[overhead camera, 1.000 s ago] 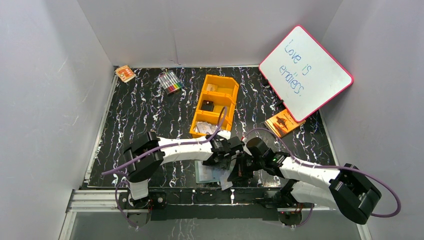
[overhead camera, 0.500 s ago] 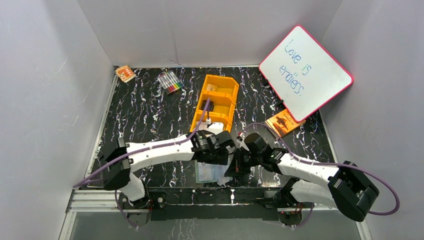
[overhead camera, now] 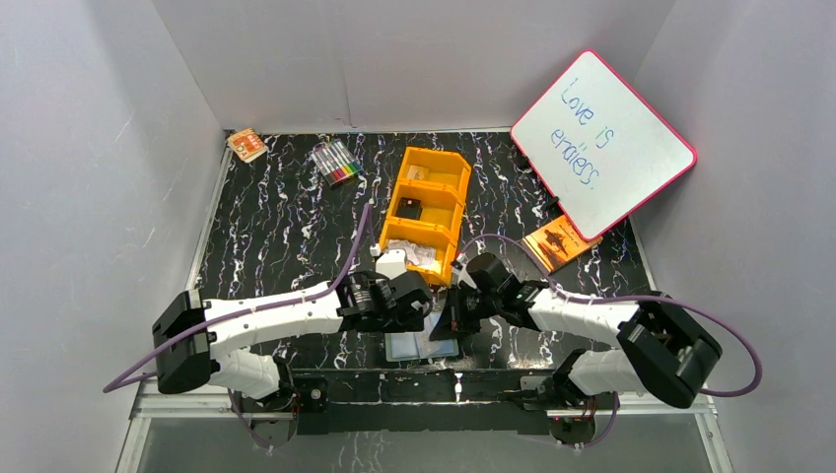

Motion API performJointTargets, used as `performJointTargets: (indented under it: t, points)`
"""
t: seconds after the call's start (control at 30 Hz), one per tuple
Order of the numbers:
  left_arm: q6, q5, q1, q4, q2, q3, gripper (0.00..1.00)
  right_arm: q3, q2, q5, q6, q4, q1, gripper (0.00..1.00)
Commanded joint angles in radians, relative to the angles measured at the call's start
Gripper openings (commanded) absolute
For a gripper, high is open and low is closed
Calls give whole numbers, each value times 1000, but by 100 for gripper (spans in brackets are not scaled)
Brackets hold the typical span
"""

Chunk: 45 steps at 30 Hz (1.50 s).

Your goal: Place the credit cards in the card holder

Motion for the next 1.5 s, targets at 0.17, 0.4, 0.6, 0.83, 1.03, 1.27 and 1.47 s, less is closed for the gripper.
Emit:
performJointTargets:
  t: [0.17,0.4,0.6,0.83,1.03,1.27,1.47]
  points:
    - [-36,-72,3,21,-19,-36,51,86,48,-10,-35,56,30,0]
    - [-106,-99,52,-4,-74,-118,36,35,-148,127,-56,-94,9,0]
    - [-140,-35,124,41,-175,-258,28,-69,-135,72,-2,26,2,0]
    - [-154,51,152,118,-166,-353,23,-91,-77,42,12,123,0,0]
    - [-139,86,153,152,-120,-359,20,-99,-60,35,12,157,2,0]
    - [-129,105,153,179,-86,-362,19,-95,-41,28,13,163,1,0]
    - [-122,109,154,183,-60,-364,18,-107,-55,39,18,156,2,0]
